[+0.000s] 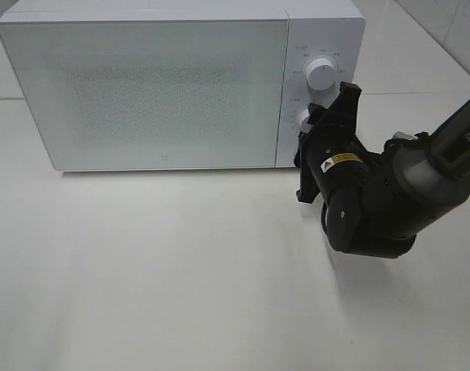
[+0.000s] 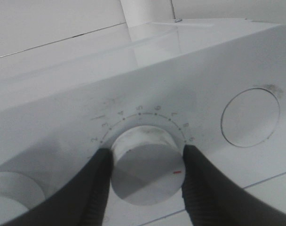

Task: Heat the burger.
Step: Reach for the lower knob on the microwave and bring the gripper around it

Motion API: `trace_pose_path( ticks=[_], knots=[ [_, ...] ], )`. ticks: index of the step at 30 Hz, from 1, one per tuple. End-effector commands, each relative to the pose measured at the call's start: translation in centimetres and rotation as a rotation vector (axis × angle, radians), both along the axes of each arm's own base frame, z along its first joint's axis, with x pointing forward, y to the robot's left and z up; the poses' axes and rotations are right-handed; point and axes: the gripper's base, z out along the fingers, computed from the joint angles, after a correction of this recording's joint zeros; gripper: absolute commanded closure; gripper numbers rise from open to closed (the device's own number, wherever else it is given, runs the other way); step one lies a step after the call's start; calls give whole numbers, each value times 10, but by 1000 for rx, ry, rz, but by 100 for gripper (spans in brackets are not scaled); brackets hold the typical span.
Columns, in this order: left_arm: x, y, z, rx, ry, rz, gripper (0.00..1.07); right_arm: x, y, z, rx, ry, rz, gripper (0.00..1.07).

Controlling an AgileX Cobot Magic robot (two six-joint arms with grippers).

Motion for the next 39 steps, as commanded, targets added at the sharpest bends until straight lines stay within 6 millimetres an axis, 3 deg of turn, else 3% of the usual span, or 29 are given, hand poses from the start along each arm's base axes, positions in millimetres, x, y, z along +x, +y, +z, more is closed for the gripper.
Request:
trace_pose_path(
  ticks=[1, 21, 23, 39],
  knots=[
    [-2, -1, 0, -16, -24, 2, 7, 6, 13, 25, 1, -217, 84, 106],
    [-2, -1, 0, -16, -24, 2, 7, 6, 11, 25, -36, -215, 62, 97],
    [-2, -1, 0, -16, -24, 2, 7, 6, 10, 25, -35, -214, 58, 89],
    [-2, -1, 0, -16, -24, 2, 7, 7, 2, 23, -97, -193, -25, 56]
  ],
)
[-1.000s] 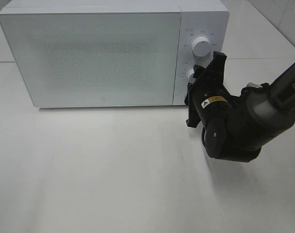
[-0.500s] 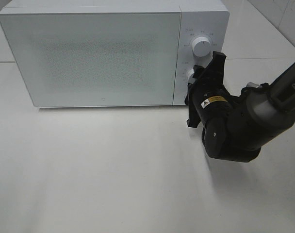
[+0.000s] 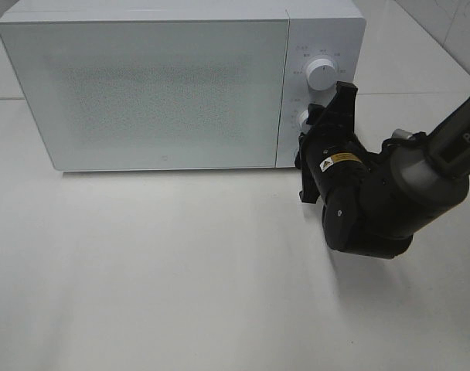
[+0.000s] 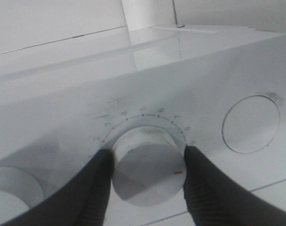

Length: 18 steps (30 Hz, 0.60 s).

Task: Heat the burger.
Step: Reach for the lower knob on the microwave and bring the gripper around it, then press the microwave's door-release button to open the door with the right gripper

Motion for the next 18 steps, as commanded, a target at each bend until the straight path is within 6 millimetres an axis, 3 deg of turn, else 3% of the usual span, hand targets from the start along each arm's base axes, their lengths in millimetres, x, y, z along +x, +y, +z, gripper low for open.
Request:
trace_pose_path(
  ticks=[1, 6, 9, 18],
  knots=[
    [-2, -1, 0, -16, -24, 2, 7, 6, 4, 23, -35, -196, -1, 49],
    [-2, -1, 0, -16, -24, 2, 7, 6, 5, 22, -60, -186, 11, 34],
    [-2, -1, 0, -16, -24, 2, 7, 3, 7, 21, -88, -171, 39, 30],
    [-2, -1, 0, -16, -24, 2, 7, -16, 9, 21, -263, -74, 208, 31]
  ],
)
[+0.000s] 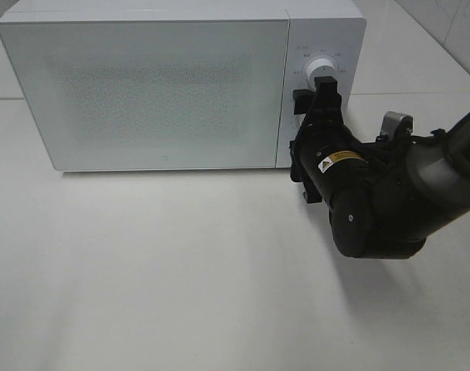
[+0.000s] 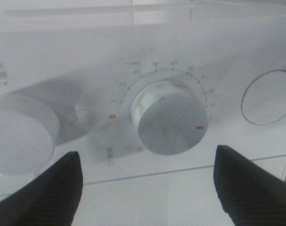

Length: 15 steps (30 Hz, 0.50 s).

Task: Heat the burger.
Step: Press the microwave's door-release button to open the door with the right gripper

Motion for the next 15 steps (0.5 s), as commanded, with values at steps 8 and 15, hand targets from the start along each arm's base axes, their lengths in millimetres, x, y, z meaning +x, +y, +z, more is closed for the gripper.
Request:
trace_pose_path(
  ticks=[8, 15],
  knots=[
    [-2, -1, 0, -16, -24, 2, 7, -23, 5, 8, -293, 131, 266, 31],
    [-2, -1, 0, -16, -24, 2, 7, -41, 7, 27, -638, 238, 526, 31]
  ],
)
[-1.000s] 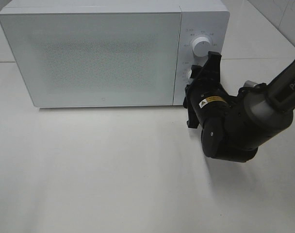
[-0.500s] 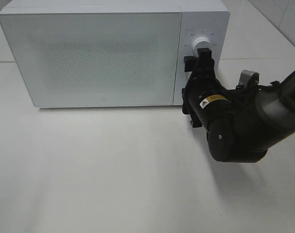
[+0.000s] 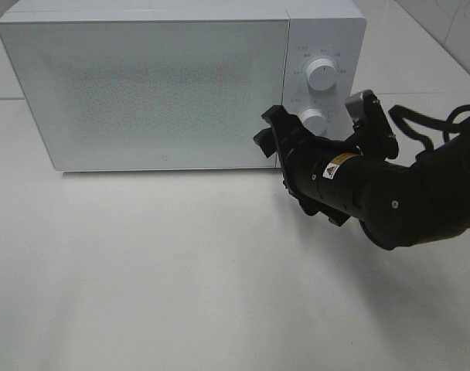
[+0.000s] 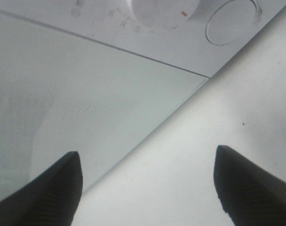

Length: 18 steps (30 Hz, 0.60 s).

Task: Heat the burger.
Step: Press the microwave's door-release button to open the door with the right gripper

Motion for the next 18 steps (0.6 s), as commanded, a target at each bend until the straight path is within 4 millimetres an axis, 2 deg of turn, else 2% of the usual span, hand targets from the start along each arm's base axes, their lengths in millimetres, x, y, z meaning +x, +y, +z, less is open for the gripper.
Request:
trace_pose_path(
  ticks=[1, 7, 10, 13, 18],
  knots=[
    [-2, -1, 0, -16, -24, 2, 7, -8, 0, 12, -170, 9, 152, 31],
    [-2, -1, 0, -16, -24, 2, 7, -18, -2, 29, -336, -20, 315, 31],
    [-2, -1, 0, -16, -24, 2, 7, -27, -4, 47, -494, -87, 475, 31],
    [-2, -1, 0, -16, -24, 2, 7, -29, -5, 51, -522, -100, 507, 31],
    [-2, -1, 0, -16, -24, 2, 7, -49, -11, 71, -649, -105, 706, 31]
  ],
)
